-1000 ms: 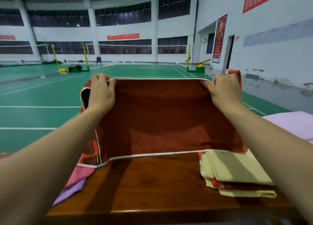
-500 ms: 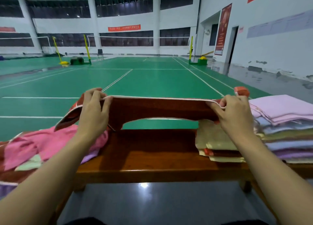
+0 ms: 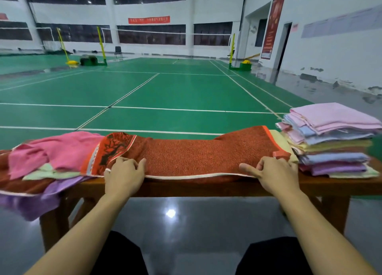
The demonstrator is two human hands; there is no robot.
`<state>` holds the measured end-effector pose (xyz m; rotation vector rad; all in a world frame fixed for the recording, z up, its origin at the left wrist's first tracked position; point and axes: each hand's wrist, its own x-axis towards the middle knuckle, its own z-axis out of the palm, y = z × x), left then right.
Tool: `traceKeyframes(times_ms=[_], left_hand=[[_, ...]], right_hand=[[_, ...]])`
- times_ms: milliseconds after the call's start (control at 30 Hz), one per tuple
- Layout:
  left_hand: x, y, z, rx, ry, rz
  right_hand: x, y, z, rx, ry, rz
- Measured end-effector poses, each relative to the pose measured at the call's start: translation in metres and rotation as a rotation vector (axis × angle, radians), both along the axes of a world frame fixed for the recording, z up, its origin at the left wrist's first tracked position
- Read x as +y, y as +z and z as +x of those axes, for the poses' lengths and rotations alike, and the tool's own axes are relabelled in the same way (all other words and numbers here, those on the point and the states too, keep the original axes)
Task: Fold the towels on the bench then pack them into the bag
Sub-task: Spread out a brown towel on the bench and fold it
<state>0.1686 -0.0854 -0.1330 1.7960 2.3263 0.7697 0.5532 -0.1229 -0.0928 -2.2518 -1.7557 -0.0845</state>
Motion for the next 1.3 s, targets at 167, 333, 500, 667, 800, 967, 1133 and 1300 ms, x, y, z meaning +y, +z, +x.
traceKeyframes(times_ms=[167,333,500,667,800,967,1133,1300], left_hand=[[-0.010,0.007,0.011,0.273,0.023,-0.143],[-0.003,0.042,0.077,0.194,-0.215,0.038],[0.024,0.053,0.189,-0.339,-0.628,-0.021],[0.057,0.050,0.290,-0.446,-0.831,-0.034],[0.085,0.043,0.332,-0.455,-0.829,-0.041],[0.100,0.050,0.361,-0.410,-0.820,0.020],[0.104,0.043,0.387,-0.205,-0.759,-0.191],[0.107,0.043,0.397,-0.136,-0.784,-0.191]], right_hand=[[0.003,0.000,0.004,0.017,-0.018,0.116],[0.008,0.014,0.016,0.274,-0.026,0.320],[0.026,0.021,0.042,0.487,-0.057,0.450],[0.064,0.039,0.078,0.446,-0.079,0.323],[0.119,0.045,0.096,0.484,-0.047,0.154],[0.167,0.048,0.106,0.578,0.016,0.080],[0.188,0.026,0.121,0.829,0.044,0.034],[0.189,0.011,0.127,0.886,0.139,0.061]])
